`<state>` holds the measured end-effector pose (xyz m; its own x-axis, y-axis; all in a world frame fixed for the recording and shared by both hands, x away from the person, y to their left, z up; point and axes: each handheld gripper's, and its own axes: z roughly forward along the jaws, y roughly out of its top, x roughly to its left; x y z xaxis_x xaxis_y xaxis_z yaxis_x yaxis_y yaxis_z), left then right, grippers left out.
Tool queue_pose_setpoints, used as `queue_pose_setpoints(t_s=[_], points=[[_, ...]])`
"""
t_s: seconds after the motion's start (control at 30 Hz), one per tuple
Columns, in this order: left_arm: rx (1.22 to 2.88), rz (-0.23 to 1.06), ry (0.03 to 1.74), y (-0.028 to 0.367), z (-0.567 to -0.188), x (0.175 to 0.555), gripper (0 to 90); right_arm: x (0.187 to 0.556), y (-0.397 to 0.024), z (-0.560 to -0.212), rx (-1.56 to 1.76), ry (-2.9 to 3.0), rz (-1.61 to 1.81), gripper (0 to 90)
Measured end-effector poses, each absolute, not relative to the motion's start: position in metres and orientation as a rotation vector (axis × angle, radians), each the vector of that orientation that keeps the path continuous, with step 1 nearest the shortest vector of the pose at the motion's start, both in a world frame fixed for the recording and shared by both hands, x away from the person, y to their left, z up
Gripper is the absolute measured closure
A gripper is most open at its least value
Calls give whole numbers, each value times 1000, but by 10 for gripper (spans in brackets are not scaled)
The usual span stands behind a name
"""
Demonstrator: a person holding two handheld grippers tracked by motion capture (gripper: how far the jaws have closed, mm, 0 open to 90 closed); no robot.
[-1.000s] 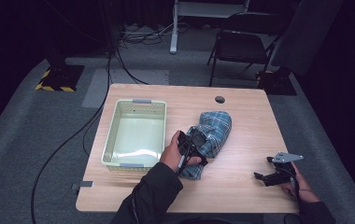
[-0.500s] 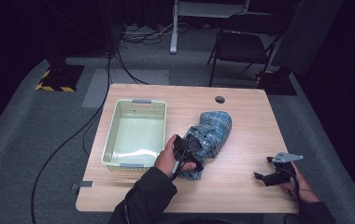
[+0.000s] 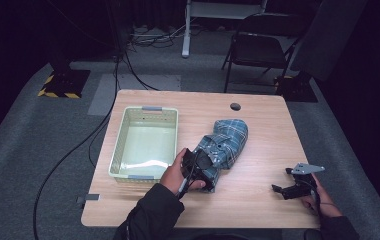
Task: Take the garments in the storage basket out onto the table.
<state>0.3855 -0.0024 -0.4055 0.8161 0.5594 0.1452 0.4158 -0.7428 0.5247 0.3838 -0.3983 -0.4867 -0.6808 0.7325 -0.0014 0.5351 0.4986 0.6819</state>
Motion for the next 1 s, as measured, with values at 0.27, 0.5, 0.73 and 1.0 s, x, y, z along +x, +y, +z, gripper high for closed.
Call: queue_pose_setpoints(t_s=[0.27,0.5,0.73,1.0], points=[[2528,415,646,2,-407,376,62,384,-398,-487,1069,2455,966,1],[2530,418,610,7,-411,368,62,384,-398,-487,1069,2455,966,1],[2538,426,560,14,-414,360,61,384,-398,-487,1070,2455,966,1],[2524,423,540,26,-419,351,61,384,-398,-487,1069,2455,966,1]])
